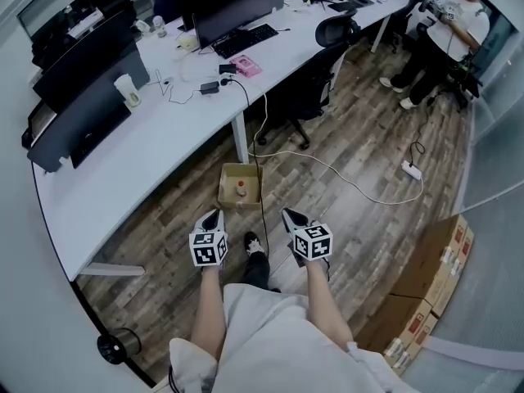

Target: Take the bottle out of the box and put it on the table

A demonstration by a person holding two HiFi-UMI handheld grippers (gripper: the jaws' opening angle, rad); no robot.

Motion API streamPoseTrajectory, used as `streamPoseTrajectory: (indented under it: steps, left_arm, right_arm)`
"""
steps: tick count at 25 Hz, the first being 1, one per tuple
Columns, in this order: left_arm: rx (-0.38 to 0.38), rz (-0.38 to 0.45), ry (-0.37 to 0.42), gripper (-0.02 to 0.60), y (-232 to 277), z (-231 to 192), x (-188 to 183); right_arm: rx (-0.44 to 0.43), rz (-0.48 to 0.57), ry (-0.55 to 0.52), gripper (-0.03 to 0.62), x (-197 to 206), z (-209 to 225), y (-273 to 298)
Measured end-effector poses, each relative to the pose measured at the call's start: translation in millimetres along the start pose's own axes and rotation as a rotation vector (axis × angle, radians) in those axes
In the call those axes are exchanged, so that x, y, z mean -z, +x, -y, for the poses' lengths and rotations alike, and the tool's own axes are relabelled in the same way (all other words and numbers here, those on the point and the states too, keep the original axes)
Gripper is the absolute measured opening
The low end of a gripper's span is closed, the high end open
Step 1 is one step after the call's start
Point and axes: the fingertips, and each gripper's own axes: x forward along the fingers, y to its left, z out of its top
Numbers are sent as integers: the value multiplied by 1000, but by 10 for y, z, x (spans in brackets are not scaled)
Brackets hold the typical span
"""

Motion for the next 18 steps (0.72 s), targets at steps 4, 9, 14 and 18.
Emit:
streamPoseTrajectory:
  steps: [4, 9, 14, 18]
  left_arm:
    - [-25, 15, -39, 15, 384, -193, -289]
    - [-51, 5, -106, 15, 834, -433, -501]
    - [-37, 15, -132, 15, 1309, -663, -794]
    - [-36, 6, -156, 15, 1660, -891, -890]
  right_arm:
    - [21, -16, -11, 40, -263, 294, 253]
    - [29, -124, -97, 40, -478, 530, 770]
    - [-32, -167, -156, 40, -762, 583, 1273]
    - [-41, -210, -169, 40, -864, 714, 1641]
